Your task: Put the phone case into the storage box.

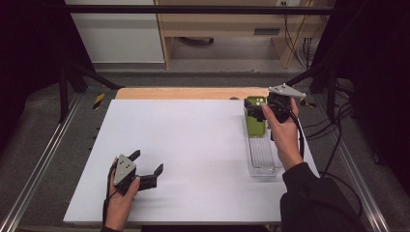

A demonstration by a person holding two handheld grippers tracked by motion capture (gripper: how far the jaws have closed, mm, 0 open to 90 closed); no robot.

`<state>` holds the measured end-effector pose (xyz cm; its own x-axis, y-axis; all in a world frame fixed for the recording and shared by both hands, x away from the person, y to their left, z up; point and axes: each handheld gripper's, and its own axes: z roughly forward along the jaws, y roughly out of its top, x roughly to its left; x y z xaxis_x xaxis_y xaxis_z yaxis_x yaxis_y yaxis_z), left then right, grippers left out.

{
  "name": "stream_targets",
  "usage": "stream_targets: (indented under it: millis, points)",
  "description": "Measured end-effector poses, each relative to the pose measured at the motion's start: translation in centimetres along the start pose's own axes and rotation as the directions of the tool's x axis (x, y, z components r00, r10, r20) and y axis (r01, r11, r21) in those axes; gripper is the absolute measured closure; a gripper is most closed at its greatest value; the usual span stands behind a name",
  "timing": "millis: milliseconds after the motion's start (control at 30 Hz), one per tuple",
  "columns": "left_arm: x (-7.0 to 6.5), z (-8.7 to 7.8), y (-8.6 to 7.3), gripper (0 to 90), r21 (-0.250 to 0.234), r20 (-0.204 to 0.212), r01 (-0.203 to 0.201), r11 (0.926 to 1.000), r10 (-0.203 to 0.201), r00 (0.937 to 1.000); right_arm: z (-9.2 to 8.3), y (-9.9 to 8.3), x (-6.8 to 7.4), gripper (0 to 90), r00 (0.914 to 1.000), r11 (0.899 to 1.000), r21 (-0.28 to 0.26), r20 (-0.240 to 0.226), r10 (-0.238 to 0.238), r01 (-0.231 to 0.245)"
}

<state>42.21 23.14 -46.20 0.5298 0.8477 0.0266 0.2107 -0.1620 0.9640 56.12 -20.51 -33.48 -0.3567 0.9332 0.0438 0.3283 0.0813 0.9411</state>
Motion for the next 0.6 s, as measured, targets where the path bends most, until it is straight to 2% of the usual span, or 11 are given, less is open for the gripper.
stream_targets:
  millis: [200,400,600]
  points:
    - [0.1,0.0,0.0,2.7,-0.001,0.004,0.006,1.0,-0.006,1.0,-0.9,0.0,0.2,5.0,0.9999,1.0,0.003,0.0,-0.014,0.014]
    - [0.3,-0.2,0.0,2.7,-0.006,-0.012,0.013,0.9999,-0.013,0.9998,-1.7,-0.5,-0.4,5.0,0.9999,1.0,0.01,-0.012,-0.009,0.009]
    - [1.3,-0.7,0.1,2.7,-0.03,-0.023,0.053,0.9981,-0.054,0.9983,-2.8,-0.9,-1.1,4.9,1.0,1.0,0.0,-0.005,0.006,-0.006]
